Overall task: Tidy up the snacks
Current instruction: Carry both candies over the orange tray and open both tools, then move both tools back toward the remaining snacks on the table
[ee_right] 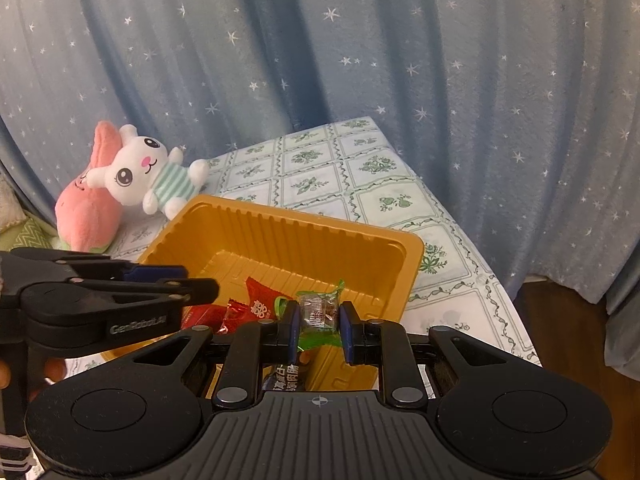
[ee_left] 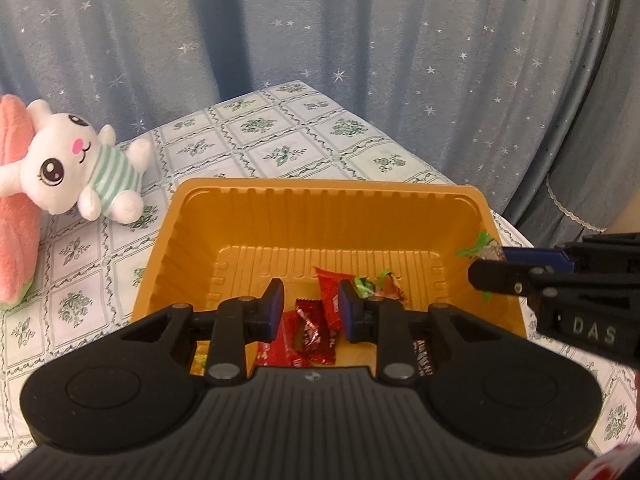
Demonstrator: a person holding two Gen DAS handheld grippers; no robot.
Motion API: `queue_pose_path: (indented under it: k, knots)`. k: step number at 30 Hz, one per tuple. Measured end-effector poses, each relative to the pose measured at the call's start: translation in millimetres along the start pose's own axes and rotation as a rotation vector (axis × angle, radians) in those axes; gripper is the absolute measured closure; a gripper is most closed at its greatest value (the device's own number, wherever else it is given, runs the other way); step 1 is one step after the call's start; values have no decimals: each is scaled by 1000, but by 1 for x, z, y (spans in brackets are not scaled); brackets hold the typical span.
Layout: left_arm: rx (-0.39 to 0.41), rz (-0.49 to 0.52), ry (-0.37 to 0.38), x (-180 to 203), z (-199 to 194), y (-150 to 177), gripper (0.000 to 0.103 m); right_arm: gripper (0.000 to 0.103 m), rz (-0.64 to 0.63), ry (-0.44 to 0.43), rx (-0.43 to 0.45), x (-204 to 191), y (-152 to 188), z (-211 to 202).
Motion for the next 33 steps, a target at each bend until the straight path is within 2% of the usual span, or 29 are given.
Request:
queue_pose_path:
  k: [5,8,12,13,17,22,33]
  knots:
    - [3,-12,-8,-7,-7,6,77,82,-5,-5,11,-2,-6,5]
    - [6,-22,-11,-11,-12,9,76,82,-17,-12,51,-5,-13,5]
    - [14,-42,-12,-14,-20,14,72,81,-49,-20,78,-11,-18,2]
    - [15,-46,-10,-14,-22,16,71,78,-55,-24,80,-12,-19,2]
    - [19,-70,-4,-17,-35,26,68,52,-45,-57,90,-15,-13,-10]
    - [29,-103,0,-20,-55,41,63,47,-56,-81,68,-18,6,-25]
    - [44,-165,3,-18,-99,84,63,44,-66,-106,43,-27,41,-60]
Point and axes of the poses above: each gripper's, at about its wrist camera, not at the fingertips, and z roughly the way its jaws point, x to its right, y to its underside, the point moved 9 cm from there along z, roughly the way its jaws point, and after that the axes turned 5 degrees about y, right-handed, at the moved point
